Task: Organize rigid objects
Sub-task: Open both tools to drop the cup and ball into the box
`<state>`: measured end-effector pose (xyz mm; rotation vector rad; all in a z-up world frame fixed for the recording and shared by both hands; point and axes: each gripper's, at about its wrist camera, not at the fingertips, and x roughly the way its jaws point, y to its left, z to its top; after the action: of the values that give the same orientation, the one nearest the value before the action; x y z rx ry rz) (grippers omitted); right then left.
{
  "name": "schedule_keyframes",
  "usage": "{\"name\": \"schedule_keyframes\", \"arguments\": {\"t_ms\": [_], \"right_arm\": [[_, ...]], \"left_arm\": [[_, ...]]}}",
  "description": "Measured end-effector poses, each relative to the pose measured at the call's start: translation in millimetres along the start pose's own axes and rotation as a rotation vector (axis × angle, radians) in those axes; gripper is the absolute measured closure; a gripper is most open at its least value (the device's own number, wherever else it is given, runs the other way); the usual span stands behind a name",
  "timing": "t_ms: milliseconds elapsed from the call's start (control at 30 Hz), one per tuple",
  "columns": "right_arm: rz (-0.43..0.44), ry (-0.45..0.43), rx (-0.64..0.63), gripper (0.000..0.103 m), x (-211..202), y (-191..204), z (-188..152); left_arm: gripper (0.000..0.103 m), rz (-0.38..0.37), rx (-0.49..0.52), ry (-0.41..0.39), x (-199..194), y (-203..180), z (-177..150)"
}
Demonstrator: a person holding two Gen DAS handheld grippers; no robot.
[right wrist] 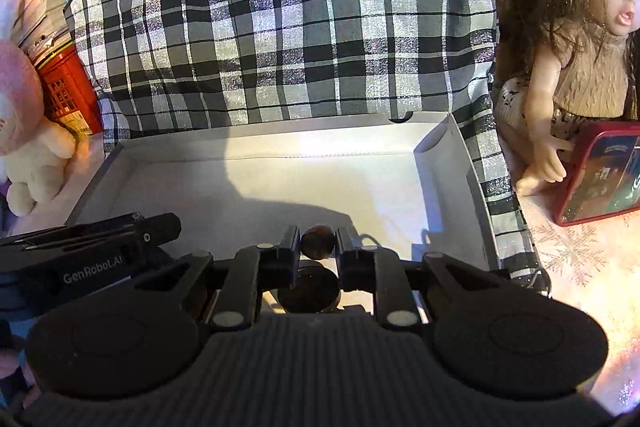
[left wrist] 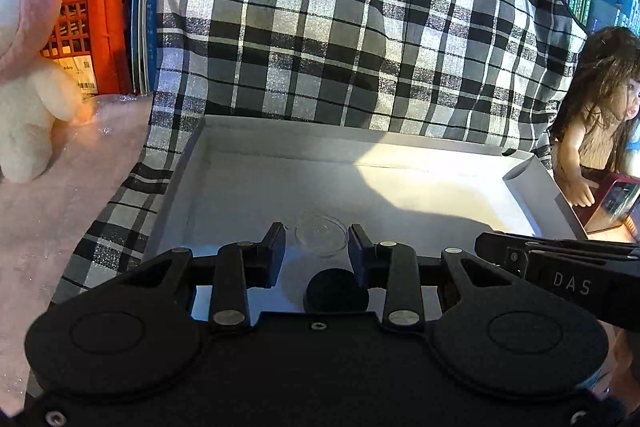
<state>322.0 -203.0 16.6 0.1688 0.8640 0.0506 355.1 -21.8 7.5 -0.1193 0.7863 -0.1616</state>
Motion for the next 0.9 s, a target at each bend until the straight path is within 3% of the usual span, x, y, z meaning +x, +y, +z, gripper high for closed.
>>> {"name": "schedule_keyframes", "arguments": {"t_ms": [600, 700, 767, 900], "right_arm": [[0.003, -0.013, 0.005, 0.079, 0, 0, -2], [0.003, -0.025, -0.005, 0.076, -2, 0, -3], [0.003, -0.034, -0.011, 0.07, -4, 1, -4], [0.008, -0.058, -0.008, 0.058, -9, 1, -6]], "left_arm": [[0.07, -0.005, 0.024, -0.017, 0, -1, -4], [0.061, -0.012, 0.026, -0.018, -1, -1, -4], [0.047, -0.01, 0.017, -0.023, -3, 0, -5], [0.038, -0.021, -0.019, -0.052, -12, 5, -5]]}}
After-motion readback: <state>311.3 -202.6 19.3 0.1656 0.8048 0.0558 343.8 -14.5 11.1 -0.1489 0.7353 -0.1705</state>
